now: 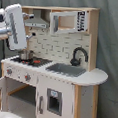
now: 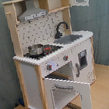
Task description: Play with the kitchen
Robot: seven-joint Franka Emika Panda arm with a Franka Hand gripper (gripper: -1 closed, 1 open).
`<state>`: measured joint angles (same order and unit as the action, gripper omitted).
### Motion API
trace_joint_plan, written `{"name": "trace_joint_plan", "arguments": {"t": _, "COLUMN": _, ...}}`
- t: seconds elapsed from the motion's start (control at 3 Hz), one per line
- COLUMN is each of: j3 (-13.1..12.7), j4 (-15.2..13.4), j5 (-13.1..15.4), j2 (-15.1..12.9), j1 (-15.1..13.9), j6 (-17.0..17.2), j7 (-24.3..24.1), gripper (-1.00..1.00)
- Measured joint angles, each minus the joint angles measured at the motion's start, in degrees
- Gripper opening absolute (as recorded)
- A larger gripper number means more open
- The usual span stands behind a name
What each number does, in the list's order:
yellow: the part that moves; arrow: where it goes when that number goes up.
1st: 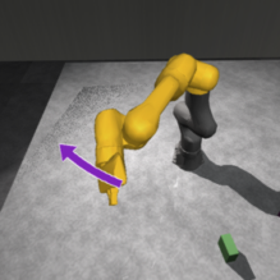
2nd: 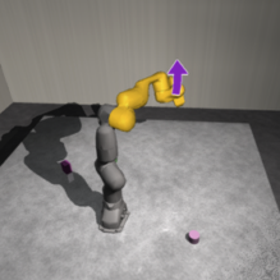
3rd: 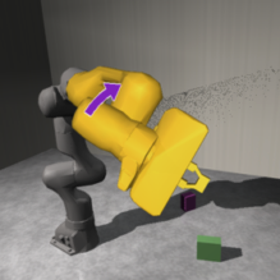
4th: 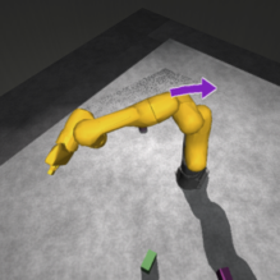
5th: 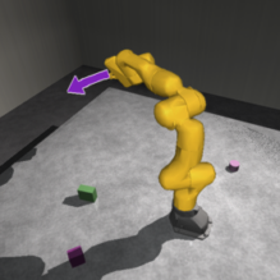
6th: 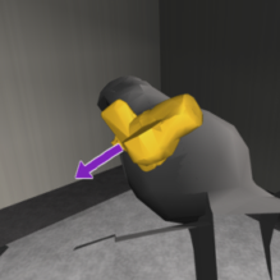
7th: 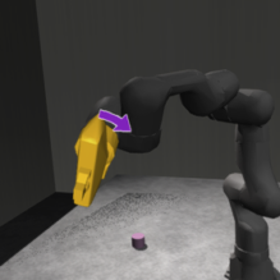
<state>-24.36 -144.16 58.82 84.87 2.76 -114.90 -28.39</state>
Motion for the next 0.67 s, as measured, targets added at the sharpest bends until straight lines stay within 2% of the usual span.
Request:
{"name": "trace_joint_plan", "arguments": {"t": 0.33, "j3": 0.41, "j4": -0.28, "j5": 0.0, "j2": -0.06, "j1": -0.02, "j6": -0.93, "j7": -0.11, "gripper": -1.0}}
{"name": "trace_joint_plan", "arguments": {"t": 0.67, "j3": 2.44, "j4": -1.14, "j5": 0.0, "j2": -0.4, "j1": -0.1, "j6": -5.49, "j7": -0.15, "gripper": -1.0}}
